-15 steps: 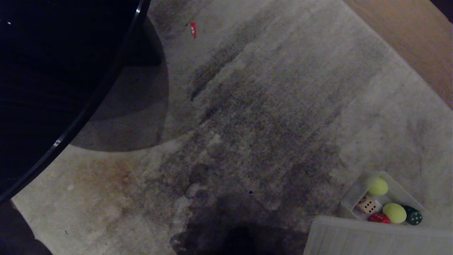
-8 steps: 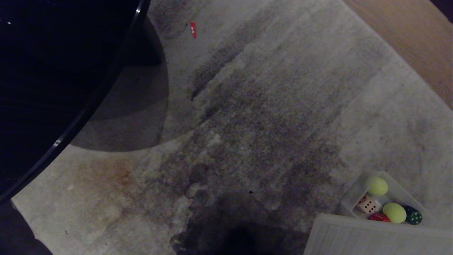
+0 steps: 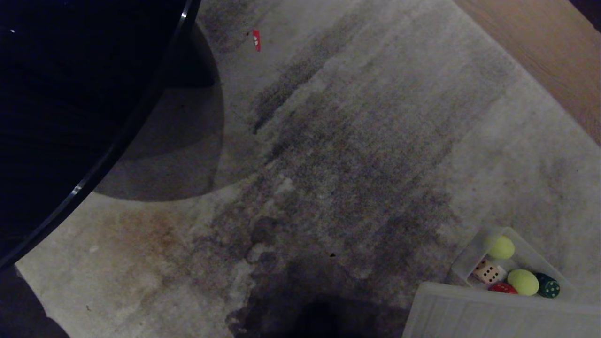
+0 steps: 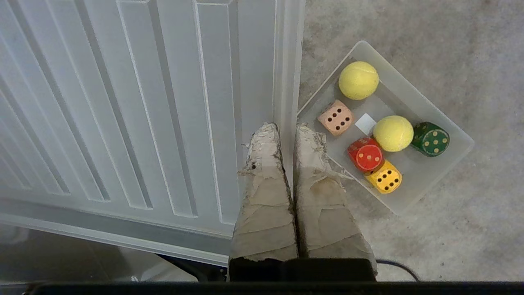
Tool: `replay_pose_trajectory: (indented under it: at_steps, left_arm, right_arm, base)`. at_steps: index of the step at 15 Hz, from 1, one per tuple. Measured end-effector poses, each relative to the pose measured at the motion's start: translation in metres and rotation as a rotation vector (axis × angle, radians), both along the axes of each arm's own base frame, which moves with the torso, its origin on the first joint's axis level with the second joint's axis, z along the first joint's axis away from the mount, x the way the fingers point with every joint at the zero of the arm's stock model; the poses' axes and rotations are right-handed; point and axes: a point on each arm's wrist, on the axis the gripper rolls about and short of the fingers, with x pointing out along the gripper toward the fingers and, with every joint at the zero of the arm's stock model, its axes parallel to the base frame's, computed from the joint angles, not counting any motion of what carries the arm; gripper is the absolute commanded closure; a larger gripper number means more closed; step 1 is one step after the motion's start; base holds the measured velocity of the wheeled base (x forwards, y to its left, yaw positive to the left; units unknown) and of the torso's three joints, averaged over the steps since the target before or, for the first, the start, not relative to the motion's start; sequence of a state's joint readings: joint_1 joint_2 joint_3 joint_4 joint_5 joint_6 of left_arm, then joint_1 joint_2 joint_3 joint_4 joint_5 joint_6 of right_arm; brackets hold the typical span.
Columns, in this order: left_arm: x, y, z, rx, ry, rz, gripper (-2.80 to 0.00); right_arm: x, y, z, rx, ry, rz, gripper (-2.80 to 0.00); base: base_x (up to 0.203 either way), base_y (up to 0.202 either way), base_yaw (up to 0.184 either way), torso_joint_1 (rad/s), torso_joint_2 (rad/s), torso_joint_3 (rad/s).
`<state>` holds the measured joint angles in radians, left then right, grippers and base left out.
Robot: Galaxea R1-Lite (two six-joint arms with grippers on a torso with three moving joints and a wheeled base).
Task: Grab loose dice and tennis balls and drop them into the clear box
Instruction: Close the lid
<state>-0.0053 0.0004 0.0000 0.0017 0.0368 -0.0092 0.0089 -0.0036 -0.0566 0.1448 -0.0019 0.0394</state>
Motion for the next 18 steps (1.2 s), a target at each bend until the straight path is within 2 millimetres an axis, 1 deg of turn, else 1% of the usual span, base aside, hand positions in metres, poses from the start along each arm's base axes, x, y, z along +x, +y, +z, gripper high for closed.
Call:
replay_pose_trajectory:
  at_steps: [18]
  left_arm:
    - [0.0000, 0.0000, 0.0000, -0.001, 0.000, 0.000, 0.00]
  right_arm:
    - [0.0002, 0.0000, -0.0004, -0.001, 0.002, -0.002, 0.00]
  base:
    - [0.000, 0.000, 0.000, 0.002, 0.00, 0.196]
